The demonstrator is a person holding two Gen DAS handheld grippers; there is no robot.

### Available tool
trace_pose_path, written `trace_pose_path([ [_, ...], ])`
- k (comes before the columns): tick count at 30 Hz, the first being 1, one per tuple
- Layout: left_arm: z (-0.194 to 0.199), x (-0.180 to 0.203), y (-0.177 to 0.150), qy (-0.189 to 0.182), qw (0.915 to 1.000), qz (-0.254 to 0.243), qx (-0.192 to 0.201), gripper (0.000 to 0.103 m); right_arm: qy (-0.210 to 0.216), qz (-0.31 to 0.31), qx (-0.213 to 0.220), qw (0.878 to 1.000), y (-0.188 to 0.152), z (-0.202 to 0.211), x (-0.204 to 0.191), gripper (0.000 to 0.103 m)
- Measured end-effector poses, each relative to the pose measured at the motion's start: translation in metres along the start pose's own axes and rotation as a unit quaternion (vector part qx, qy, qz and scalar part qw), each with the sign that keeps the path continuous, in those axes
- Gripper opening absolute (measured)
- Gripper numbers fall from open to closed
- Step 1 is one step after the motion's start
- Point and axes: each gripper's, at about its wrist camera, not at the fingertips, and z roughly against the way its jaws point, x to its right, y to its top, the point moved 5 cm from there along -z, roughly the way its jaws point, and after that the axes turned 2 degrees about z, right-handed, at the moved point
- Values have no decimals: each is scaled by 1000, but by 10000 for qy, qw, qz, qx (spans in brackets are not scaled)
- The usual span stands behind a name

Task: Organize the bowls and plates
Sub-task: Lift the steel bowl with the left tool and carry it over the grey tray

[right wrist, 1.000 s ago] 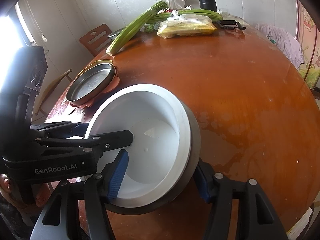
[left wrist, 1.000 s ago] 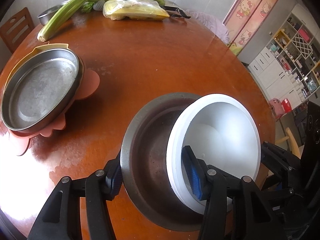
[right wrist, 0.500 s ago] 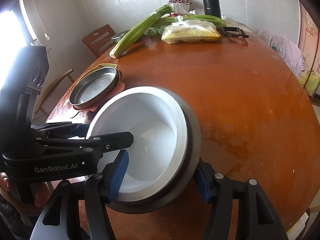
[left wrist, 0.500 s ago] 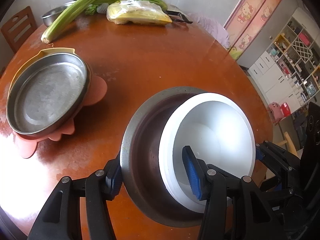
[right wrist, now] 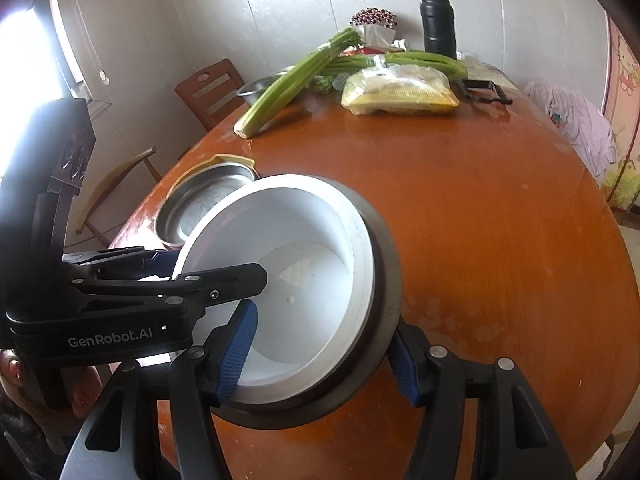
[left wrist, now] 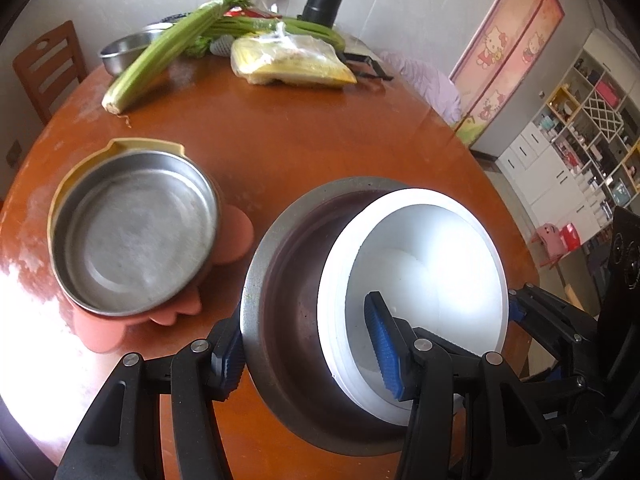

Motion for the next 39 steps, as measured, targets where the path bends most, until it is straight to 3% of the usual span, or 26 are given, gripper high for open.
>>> trace_pose_path([
  [21, 59, -92, 64, 424, 9960, 433, 652, 55, 346, 678, 257, 9968, 92, -32, -80, 62],
  [28, 52, -122, 68, 519, 9949, 654, 572, 55, 432, 852, 57, 9954, 100, -55, -103, 62],
  [39, 29, -142, 65, 525, 9948, 780, 390, 55, 436, 830, -256, 9953, 97, -87, -106, 62],
])
